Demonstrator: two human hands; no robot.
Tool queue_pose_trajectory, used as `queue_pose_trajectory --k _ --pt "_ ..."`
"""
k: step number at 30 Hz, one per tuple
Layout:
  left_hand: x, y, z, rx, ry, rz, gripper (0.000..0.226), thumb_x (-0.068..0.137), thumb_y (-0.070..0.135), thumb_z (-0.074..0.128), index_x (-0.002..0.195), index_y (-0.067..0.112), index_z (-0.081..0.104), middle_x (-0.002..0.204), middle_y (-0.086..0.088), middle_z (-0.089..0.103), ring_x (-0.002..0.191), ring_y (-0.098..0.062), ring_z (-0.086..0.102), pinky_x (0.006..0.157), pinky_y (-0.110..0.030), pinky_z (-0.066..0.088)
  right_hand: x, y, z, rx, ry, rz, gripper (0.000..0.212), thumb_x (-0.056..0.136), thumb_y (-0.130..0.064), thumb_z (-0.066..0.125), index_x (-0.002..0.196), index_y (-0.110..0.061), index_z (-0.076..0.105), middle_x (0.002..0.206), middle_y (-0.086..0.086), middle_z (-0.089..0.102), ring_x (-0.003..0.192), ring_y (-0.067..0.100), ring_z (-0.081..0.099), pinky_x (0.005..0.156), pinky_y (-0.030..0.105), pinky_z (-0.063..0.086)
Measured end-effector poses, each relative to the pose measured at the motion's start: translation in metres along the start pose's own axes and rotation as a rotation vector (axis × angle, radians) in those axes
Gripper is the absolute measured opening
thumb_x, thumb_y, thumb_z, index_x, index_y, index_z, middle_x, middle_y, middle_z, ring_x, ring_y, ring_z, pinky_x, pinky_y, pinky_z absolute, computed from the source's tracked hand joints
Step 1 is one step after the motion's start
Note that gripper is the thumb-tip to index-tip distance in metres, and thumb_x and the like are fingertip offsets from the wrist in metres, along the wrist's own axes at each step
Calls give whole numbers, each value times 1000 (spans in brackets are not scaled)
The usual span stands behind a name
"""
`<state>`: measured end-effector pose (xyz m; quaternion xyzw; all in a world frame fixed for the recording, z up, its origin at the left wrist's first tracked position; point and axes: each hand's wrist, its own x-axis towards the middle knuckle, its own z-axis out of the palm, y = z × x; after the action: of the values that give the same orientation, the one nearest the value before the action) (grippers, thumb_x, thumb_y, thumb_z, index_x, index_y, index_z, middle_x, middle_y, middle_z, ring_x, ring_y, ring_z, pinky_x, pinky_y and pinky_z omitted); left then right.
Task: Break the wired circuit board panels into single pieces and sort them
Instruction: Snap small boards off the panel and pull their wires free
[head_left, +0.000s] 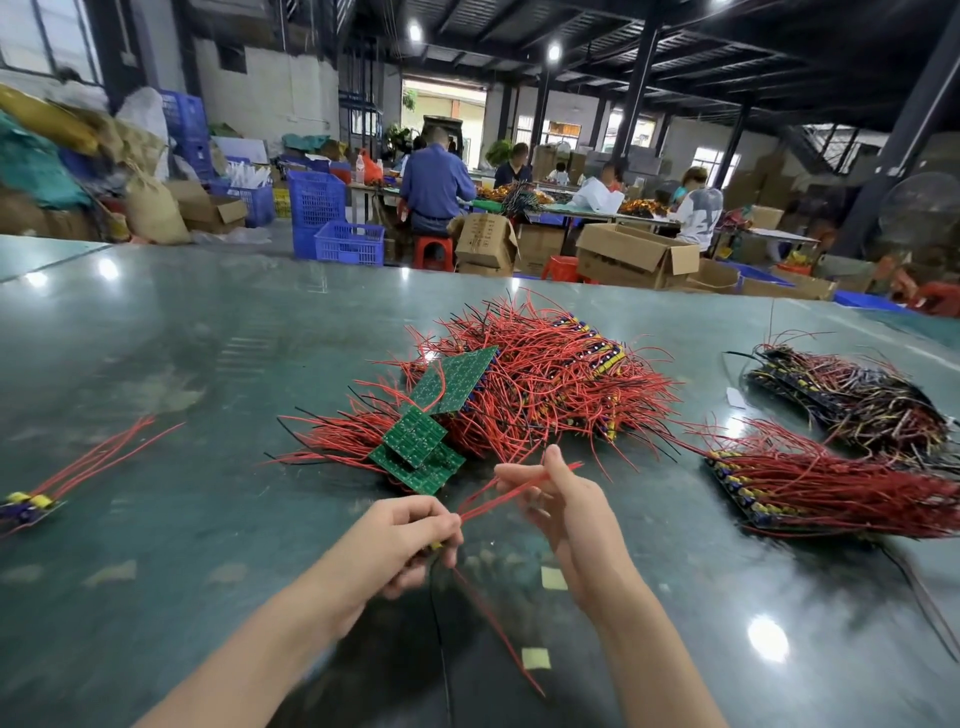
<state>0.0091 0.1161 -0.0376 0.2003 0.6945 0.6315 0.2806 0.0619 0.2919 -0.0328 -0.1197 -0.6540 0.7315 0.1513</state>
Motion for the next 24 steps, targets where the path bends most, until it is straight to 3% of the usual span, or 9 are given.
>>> queue_pose_trajectory --k 2,4,7,10,14,19,24 --pt "-1 1 0 -66 -56 -54 19 92 18 56 74 13 60 66 -3 61 38 -7 34 38 -12 16 0 0 1 77 -44 44 56 99 -44 29 86 -21 78 83 -1 73 68 11 51 68 28 37" --pt "-1 1 1 -203 -53 -79 13 87 19 60 77 12 62 71 -4 65 44 -7 45 38 -15 27 -2 1 5 -72 -85 48 56 96 -52 26 92 -27 76 87 -5 73 66 7 52 65 22 39" --pt "2 -3 1 -456 14 -55 14 71 23 68 79 13 71 85 -5 69 65 -10 59 63 -23 44 -7 10 17 -307 -161 -53 27 89 -44 57 91 -23 74 87 -5 74 69 1 57 62 12 43" --pt "5 -6 2 -591 59 9 20 62 26 72 77 13 76 81 -5 68 70 -12 62 75 -28 49 -8 19 26 -383 -195 -160 10 80 -30 73 90 -30 70 83 -7 73 74 0 62 68 17 48" --pt "5 -7 6 -653 63 29 21 69 28 69 80 12 77 85 -11 72 68 -15 67 62 -25 57 -10 23 28 -402 -155 -191 14 76 -27 78 83 -36 70 78 -13 72 71 0 62 69 18 51" --pt "7 -8 7 -576 64 -5 41 75 40 58 107 17 71 91 -2 70 78 -13 60 77 -29 47 -10 22 30 -258 -111 -160 14 83 -12 70 77 -23 70 68 -10 68 65 0 59 64 15 46" --pt "2 -5 9 -536 -36 -4 33 77 25 61 106 12 70 84 -1 66 70 -10 60 60 -22 54 -10 19 29 -151 -94 -132 14 84 -6 68 78 -18 70 66 -16 68 60 -7 57 59 8 41"
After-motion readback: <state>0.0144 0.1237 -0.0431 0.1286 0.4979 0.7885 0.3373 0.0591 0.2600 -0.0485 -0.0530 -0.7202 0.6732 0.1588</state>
